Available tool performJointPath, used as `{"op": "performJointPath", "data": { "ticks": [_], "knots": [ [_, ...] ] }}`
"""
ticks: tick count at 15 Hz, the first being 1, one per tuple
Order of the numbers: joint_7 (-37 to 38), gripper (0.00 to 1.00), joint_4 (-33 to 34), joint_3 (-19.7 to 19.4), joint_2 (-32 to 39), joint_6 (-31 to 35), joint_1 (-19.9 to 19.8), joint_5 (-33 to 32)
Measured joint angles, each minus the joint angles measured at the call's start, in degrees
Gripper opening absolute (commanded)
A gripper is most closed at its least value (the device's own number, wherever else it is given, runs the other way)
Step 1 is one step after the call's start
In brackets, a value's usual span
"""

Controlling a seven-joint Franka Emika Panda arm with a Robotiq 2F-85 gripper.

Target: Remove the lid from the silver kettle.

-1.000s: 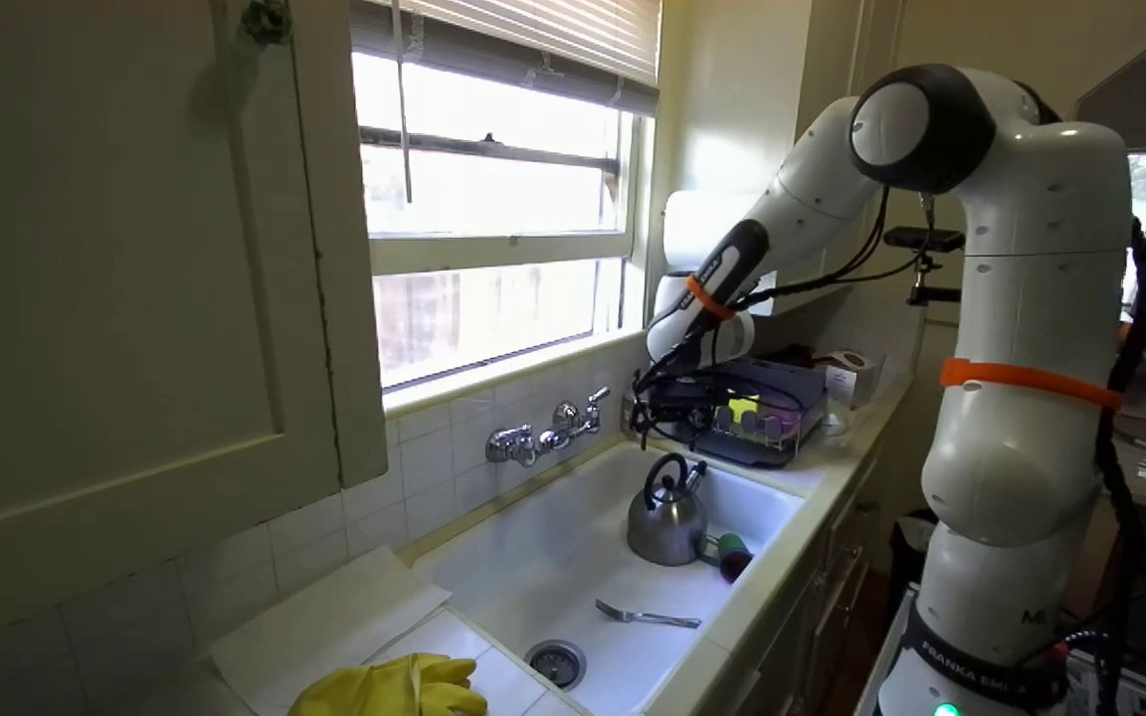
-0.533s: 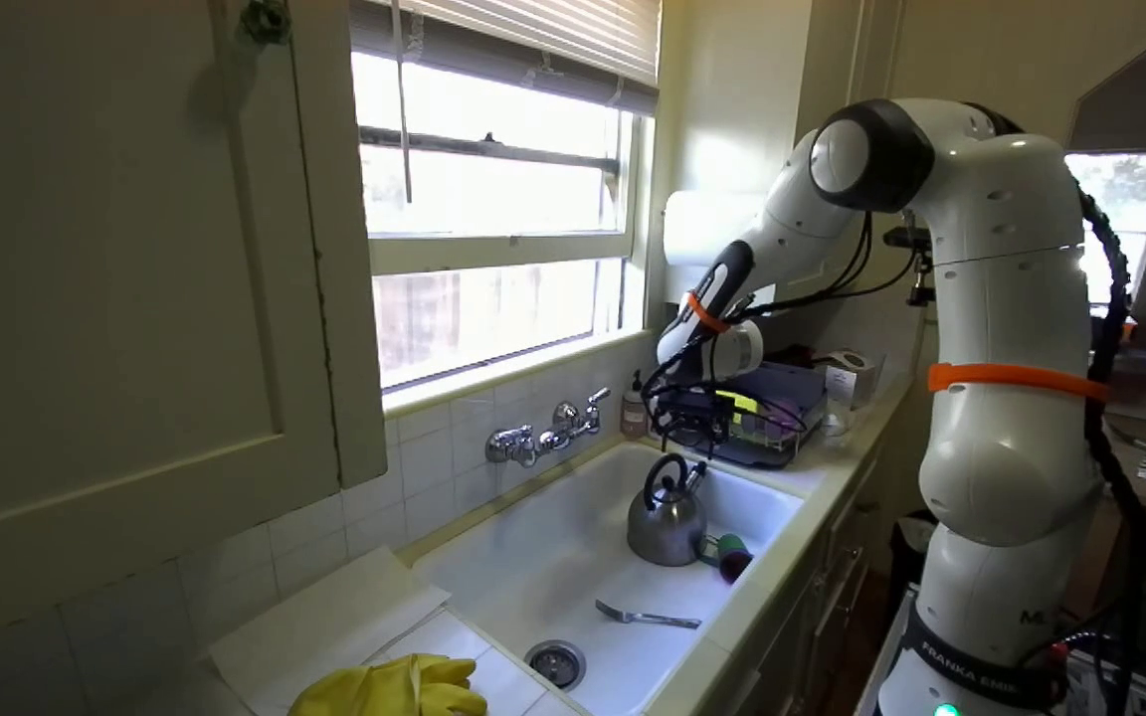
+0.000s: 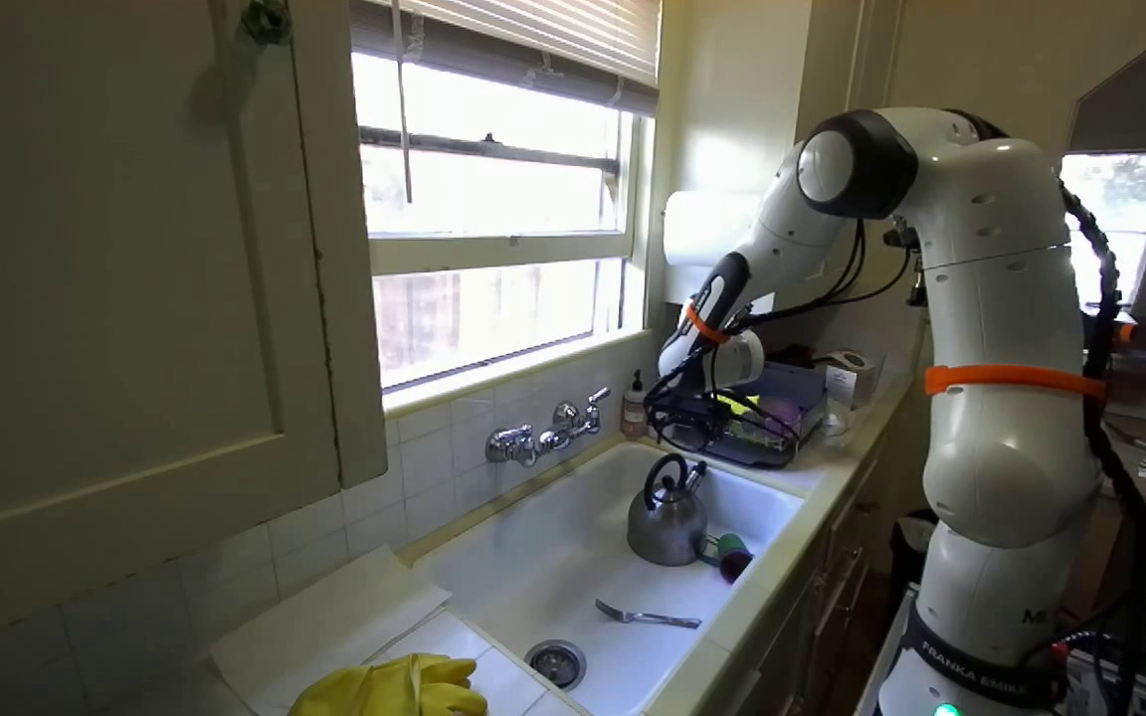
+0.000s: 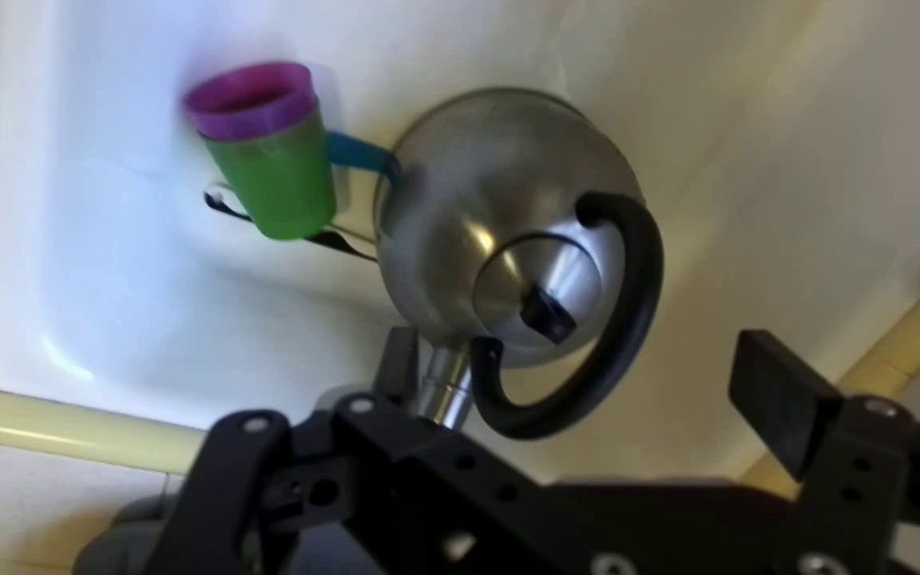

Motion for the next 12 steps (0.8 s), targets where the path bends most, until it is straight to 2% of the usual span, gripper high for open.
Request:
{"op": "performJointPath", "data": {
  "ticks": [2,3,5,6,8,10,12],
  "knots": [
    [-2.6,1.0,-0.9,0.5,1.9,9.7,-0.2,2.3],
    [-4.0,1.0,-1.7,2.5,2.8,14.2,-1.7,4.1],
    [-5.9,1.0,-3.8,10.0,4.6,21.7,-7.6,5.3],
    [-6.7,1.0,-4.7,13.8,5.5,24.3,-11.1,4.7],
    [-7.2,1.0,-5.7,18.9,7.8,28.3,-16.7,2.2],
    [-7.2,1.0,-5.7,22.0,10.3,30.5,-21.6,-0.6],
    [-7.3,1.0,-5.3,22.9,11.7,31.1,-23.7,-1.6]
  ]
}}
